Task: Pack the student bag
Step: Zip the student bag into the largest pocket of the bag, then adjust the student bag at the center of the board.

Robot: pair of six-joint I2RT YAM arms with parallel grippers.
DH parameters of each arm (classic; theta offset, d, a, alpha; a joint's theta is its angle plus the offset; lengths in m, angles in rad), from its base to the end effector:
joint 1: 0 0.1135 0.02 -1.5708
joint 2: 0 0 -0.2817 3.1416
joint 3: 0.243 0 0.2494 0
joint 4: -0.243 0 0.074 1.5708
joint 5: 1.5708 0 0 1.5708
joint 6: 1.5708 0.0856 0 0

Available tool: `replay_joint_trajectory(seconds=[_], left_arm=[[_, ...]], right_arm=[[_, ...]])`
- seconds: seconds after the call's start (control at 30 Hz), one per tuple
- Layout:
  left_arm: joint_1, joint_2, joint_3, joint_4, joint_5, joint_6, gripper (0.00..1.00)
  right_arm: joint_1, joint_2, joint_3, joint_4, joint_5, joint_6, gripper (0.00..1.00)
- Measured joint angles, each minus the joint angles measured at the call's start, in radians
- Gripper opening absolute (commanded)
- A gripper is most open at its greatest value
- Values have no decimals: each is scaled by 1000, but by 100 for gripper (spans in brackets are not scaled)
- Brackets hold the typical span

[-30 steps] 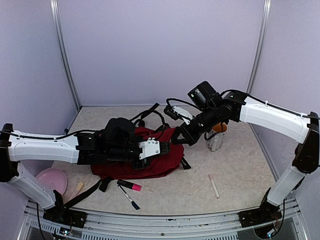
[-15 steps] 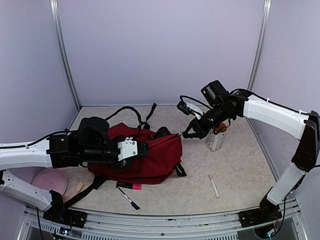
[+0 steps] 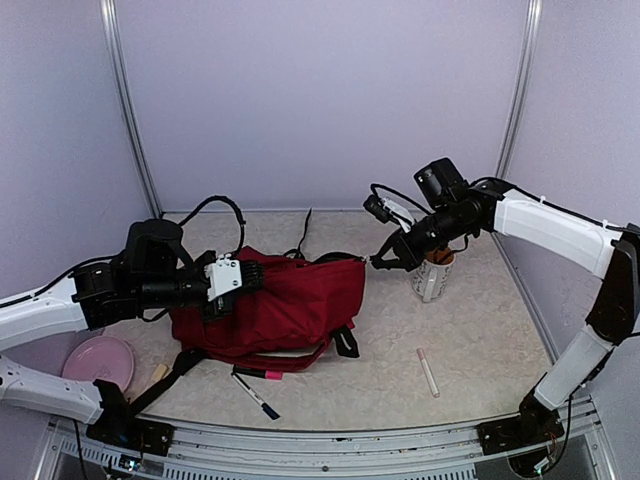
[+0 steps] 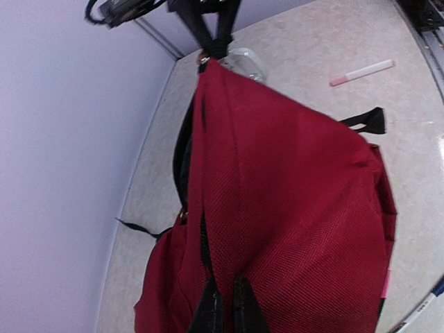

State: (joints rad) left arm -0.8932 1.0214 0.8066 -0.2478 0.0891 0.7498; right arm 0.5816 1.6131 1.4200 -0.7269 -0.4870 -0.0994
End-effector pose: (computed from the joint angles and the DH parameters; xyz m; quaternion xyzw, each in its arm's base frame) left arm 0.1600 -0.2110 0.2897 0.6380 0.5615 -0.0754 0.5216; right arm 0.2886 0.2376 0.2883 -0.3797 0.8410 0.2959 0.2467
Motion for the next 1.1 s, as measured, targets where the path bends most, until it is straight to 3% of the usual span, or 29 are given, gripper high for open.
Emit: replay_joint_trajectory(seconds=[0.17,0.4,0.5,0.6,0.63,0.77,0.83,0.97,1.1], left_arm=[[159,37,28,109,65,62,0],[277,243,279,232,151,158,0],[315,277,318,282,183,165,0],[349,277,278,295,216,167,0],[360,266,239,309,236,166,4],[423,232,129,252,336,143,66],[465,232,114,156,365,126,82],[482,152,66,-11,420,105,93],[447,-80,-21,-64,497,41,91]], right_arm=[[16,-99,5,24,8,36,0],[43,-136,235,-54,145,66,0],[112,-143,299,-64,195,63,0],[189,-176,237,-29,191,66,0],[216,-194,181,1,177,69,0],[284,-203,-15,108,115,101,0],[310,-173,-66,141,85,119,0],[340,-111,-120,211,17,146,0],[342,-66,-143,270,-35,166,0]])
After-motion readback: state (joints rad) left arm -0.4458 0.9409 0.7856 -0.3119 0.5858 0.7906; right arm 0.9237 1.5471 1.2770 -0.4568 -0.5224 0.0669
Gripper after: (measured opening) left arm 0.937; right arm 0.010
